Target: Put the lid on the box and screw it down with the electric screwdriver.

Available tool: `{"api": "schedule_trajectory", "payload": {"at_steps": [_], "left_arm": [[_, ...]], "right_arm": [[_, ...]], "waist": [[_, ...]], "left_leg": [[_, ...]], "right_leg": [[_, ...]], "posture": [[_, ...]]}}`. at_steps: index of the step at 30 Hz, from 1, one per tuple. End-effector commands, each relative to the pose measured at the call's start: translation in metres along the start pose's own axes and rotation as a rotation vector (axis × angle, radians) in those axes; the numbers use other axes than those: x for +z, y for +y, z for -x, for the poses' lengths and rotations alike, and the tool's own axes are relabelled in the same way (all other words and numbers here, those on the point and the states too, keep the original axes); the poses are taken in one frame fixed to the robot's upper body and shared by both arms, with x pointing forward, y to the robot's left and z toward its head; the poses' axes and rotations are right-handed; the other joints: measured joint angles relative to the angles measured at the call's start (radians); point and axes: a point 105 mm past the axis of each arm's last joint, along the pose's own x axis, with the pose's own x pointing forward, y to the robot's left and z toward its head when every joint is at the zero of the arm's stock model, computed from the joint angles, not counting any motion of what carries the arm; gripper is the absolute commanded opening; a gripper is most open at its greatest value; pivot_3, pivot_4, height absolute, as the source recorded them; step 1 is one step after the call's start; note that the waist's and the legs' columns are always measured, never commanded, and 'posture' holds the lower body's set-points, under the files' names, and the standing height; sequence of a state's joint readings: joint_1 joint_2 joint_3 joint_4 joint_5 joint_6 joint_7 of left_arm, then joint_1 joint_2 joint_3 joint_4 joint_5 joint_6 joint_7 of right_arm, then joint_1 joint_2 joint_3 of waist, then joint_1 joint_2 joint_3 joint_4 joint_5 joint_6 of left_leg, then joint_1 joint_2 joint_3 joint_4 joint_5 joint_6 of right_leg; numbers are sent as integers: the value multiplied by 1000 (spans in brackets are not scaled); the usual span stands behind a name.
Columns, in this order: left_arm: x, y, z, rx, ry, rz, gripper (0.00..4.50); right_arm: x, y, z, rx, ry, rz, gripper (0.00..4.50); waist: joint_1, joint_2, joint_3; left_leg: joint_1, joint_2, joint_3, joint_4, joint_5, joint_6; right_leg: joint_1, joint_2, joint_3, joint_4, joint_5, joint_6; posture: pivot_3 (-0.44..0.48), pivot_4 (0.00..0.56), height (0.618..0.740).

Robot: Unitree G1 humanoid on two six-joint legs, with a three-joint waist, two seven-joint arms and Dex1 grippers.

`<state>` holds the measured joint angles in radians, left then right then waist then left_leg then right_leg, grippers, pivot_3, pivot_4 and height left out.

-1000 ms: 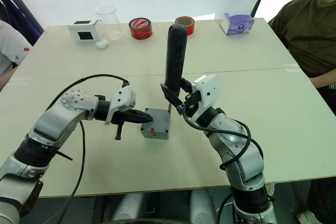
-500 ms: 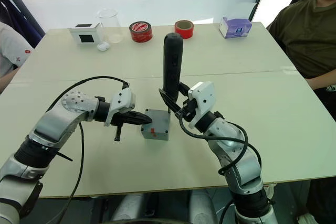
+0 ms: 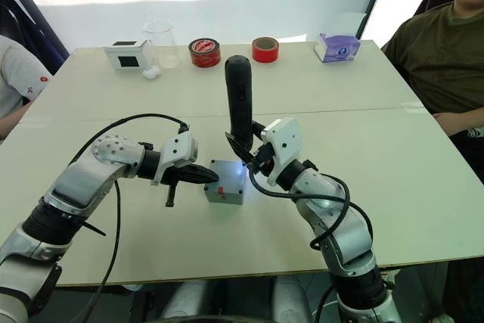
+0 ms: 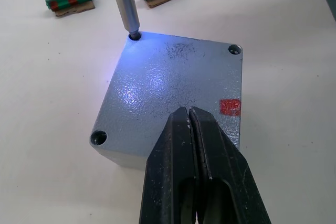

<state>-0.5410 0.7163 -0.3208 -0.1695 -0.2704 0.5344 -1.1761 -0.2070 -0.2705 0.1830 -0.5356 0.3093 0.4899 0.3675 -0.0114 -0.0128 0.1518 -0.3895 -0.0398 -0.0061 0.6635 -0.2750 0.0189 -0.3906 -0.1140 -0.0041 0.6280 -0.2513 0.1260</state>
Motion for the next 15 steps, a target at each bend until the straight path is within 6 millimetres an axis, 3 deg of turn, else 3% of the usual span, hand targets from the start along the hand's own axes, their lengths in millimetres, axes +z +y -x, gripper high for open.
{"api": "schedule_trajectory", "payload": {"at_steps": [1,15], "left_arm": [[-11,-3,-2,-12,39,33,0],[-11,-5,-4,-14,33,37,0]], "right_arm": [[-52,2,4,11,222,-83,1743],[-49,-1,12,10,218,-69,1743]], "waist": [[0,0,0],[1,0,-2]], "left_leg": [[0,0,0,0,0,0],[0,0,-1,-1,0,0]], "right_leg": [[0,0,0,0,0,0],[-1,-1,0,-1,-2,-3]], "posture": [[0,150,740],[0,150,740]]}}
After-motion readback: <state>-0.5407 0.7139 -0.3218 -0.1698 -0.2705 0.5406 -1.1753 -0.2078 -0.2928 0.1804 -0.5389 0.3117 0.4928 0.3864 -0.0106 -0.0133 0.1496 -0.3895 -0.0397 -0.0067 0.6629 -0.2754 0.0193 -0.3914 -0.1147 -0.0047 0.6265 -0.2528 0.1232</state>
